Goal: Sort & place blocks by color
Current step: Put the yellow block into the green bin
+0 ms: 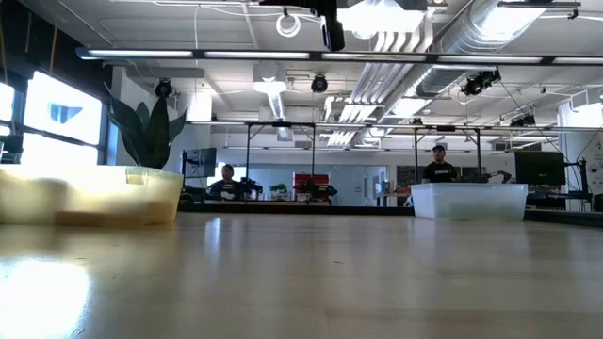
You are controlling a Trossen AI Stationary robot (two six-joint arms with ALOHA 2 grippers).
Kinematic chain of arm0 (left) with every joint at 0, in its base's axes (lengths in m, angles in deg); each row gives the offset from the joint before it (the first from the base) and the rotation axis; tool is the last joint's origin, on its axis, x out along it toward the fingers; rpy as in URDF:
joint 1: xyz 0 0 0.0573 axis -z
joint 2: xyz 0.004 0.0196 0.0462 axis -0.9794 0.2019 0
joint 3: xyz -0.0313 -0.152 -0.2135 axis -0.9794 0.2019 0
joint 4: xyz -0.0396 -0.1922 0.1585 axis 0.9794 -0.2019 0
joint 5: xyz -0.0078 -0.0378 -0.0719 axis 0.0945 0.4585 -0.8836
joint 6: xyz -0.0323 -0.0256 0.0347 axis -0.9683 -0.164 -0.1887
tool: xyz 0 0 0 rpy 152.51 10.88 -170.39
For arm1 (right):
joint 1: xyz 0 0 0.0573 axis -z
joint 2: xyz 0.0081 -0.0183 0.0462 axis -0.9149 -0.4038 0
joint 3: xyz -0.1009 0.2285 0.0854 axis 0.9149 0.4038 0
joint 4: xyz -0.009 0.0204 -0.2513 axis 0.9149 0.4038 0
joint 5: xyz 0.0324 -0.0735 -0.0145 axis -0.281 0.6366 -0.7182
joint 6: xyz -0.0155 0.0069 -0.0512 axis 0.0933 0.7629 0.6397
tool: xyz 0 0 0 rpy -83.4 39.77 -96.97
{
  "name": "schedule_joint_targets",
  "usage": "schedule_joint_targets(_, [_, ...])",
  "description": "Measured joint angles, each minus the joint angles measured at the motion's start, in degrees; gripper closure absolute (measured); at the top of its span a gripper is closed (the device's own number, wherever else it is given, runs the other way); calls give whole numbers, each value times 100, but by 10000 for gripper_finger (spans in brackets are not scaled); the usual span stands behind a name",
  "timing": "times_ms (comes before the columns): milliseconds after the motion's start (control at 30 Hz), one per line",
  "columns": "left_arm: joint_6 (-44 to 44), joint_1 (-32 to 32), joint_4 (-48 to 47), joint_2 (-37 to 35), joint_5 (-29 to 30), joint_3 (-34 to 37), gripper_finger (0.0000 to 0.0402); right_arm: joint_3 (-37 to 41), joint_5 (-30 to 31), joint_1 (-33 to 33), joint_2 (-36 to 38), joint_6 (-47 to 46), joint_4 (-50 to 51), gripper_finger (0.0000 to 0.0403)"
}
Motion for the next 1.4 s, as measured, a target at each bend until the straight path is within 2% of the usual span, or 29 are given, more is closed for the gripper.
schedule_joint_targets(133, [-42, -7, -9, 0, 15, -2, 190, 0, 1, 2, 0, -8, 27, 297])
schedule_joint_targets(267, [82, -31, -15, 17, 62, -2, 199, 0, -39, 2, 0, -15, -3, 297])
schedule_joint_targets(533, [196, -25, -41, 22, 261, -2, 290, 0, -133, 2, 0, -111, 10, 294])
schedule_joint_targets(767, [213, 17, -53, 22, 289, -6, 292, 0, -122, 0, 0, 68, 12, 231])
schedule_joint_targets(867, [-65, 20, -339, 6, 338, -15, 292, 8, -164, 28, -1, 142, 51, 213])
schedule_joint_targets(1033, [-564, 187, -1037, -55, 417, -26, 292, 17, -604, 152, -13, 173, 188, 204])
schedule_joint_targets(1200, [-1228, 710, -1855, -236, 503, -2, 292, 4, -883, 270, 10, 204, 421, 203])
schedule_joint_targets(1400, [-2726, 1508, -3134, -411, 488, -6, 291, 4, -884, 337, 4, 608, 477, 202])
